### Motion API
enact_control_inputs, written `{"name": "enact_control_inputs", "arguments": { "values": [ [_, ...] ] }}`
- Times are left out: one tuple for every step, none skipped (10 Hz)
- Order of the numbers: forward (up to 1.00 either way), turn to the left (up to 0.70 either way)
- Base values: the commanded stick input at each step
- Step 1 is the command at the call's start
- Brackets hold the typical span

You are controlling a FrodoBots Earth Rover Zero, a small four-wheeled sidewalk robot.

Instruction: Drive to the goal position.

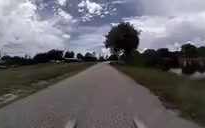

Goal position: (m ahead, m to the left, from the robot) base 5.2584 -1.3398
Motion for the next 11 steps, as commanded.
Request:
{"name": "enact_control_inputs", "arguments": {
  "values": [
    [0.7,0.0],
    [0.7,0.0],
    [0.7,0.0],
    [0.7,0.0],
    [0.7,0.0],
    [0.7,0.0],
    [0.7,0.0],
    [0.7,0.0],
    [0.7,0.0],
    [0.7,0.0],
    [0.7,0.0]
  ]
}}
